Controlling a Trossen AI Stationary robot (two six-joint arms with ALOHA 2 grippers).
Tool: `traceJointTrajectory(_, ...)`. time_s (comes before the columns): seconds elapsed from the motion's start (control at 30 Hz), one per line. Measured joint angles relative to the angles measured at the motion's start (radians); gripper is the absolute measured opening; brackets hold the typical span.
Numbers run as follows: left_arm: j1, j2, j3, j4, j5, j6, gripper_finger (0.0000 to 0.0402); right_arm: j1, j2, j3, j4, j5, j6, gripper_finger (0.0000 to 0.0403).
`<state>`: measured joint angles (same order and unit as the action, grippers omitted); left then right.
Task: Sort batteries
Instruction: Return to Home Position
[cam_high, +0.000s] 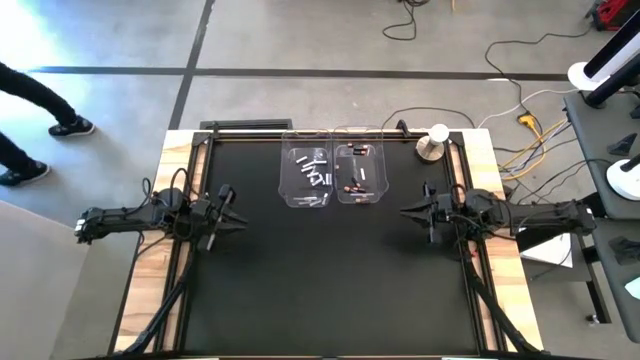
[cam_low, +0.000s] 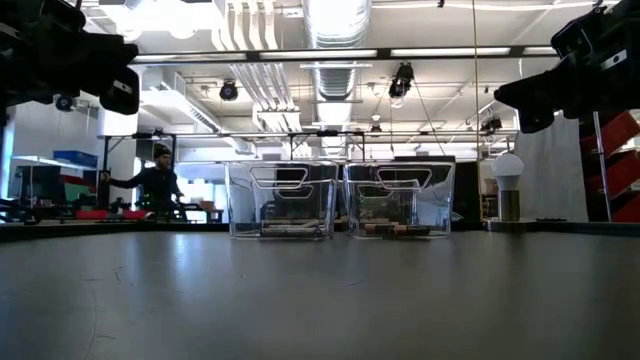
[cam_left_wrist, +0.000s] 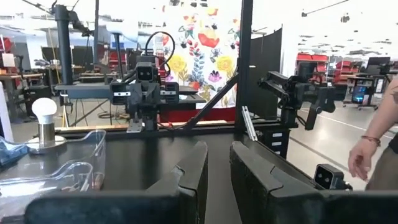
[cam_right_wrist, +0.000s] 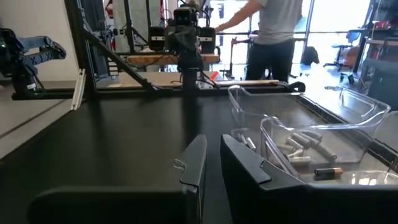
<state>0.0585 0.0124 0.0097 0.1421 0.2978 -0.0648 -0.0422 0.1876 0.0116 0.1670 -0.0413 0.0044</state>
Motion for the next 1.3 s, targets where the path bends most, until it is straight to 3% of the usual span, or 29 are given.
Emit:
traceJointTrajectory(0.47,-0.051,0.016,0.0,0.063,-0.059,-0.041,0.0048,0.0,0.006,0.0,0.0,0.0,-0.004,0.0038)
traceJointTrajectory(0.67,-0.136,0.058,0.0,0.026,-0.188,0.03,0.0048,0.0,0.006,0.0,0.0,0.0,-0.004,0.0038)
traceJointTrajectory(0.97,-0.15,0.099,0.0,0.005,-0.18,0.074,0.0048,0.0,0.006,-0.001,0.0,0.0,-0.004,0.0038)
traceJointTrajectory(1.3,-0.15,0.135,0.0,0.005,-0.18,0.016,0.0048,0.0,0.006,-0.001,0.0,0.001,-0.004,0.0038)
